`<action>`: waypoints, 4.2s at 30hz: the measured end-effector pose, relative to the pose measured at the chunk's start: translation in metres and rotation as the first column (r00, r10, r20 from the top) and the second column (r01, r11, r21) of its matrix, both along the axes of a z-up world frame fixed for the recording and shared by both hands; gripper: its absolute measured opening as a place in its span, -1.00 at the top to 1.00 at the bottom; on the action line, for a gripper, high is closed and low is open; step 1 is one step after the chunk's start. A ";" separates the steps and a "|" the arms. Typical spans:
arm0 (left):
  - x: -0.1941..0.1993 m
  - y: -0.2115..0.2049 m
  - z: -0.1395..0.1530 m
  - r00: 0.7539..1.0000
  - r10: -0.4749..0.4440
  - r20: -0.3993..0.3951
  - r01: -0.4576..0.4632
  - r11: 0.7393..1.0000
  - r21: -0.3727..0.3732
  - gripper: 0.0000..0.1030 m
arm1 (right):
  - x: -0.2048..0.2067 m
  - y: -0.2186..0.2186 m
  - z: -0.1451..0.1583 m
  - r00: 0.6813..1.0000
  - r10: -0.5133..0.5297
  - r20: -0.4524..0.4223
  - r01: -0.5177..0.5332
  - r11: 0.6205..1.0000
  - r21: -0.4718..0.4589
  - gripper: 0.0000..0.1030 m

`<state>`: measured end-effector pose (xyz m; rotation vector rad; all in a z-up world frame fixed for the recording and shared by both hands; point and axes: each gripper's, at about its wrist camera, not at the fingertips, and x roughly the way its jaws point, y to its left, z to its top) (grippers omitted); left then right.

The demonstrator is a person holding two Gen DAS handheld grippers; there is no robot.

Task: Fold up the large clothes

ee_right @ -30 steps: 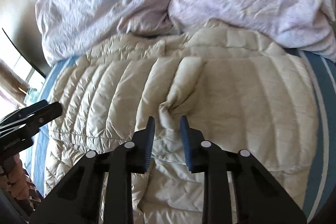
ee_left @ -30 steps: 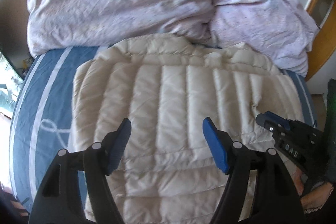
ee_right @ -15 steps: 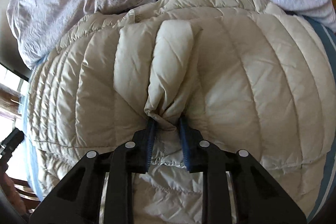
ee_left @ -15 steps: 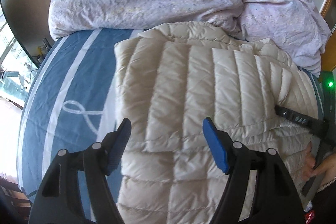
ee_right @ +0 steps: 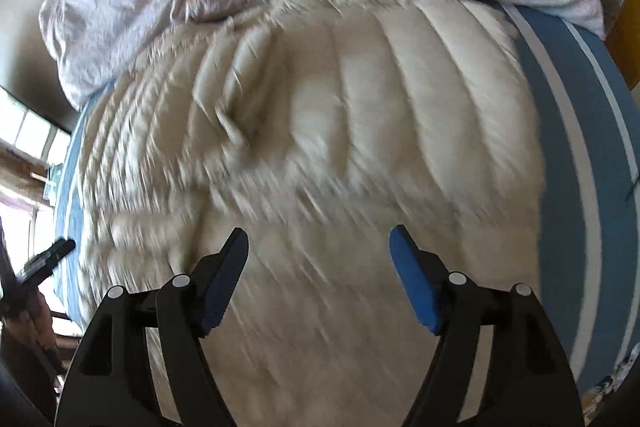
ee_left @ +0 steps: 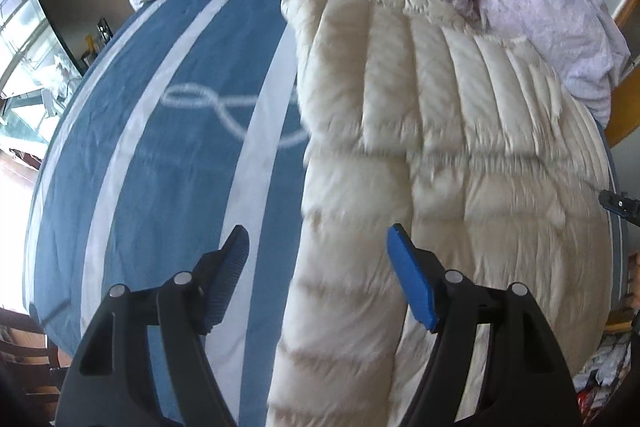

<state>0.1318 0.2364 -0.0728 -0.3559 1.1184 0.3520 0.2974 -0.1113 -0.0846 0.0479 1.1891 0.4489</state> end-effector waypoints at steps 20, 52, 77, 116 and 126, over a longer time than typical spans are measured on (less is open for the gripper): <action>-0.084 -0.039 -0.031 0.998 0.001 -0.068 -0.005 0.998 -0.061 -0.39 | -0.090 -0.157 -0.059 0.967 -0.101 -0.236 0.106 0.994 0.010 -0.44; -0.124 -0.074 -0.040 0.995 0.015 -0.099 -0.021 0.998 -0.057 -0.30 | -0.128 -0.170 -0.075 0.920 0.019 -0.391 0.070 0.975 0.213 -0.17; -0.134 -0.079 -0.028 0.998 -0.008 -0.066 0.003 0.996 -0.086 0.79 | -0.129 -0.175 -0.074 0.909 0.047 -0.413 0.085 0.952 0.294 0.69; -0.041 -0.050 0.059 0.998 -0.026 0.050 0.021 0.994 0.108 0.89 | -0.036 -0.159 0.020 0.990 0.000 -0.138 0.042 0.953 0.301 0.81; 0.026 -0.029 0.081 0.994 -0.052 0.098 0.037 0.987 0.154 0.89 | 0.016 -0.140 0.039 0.995 -0.084 -0.046 0.094 0.955 0.281 0.81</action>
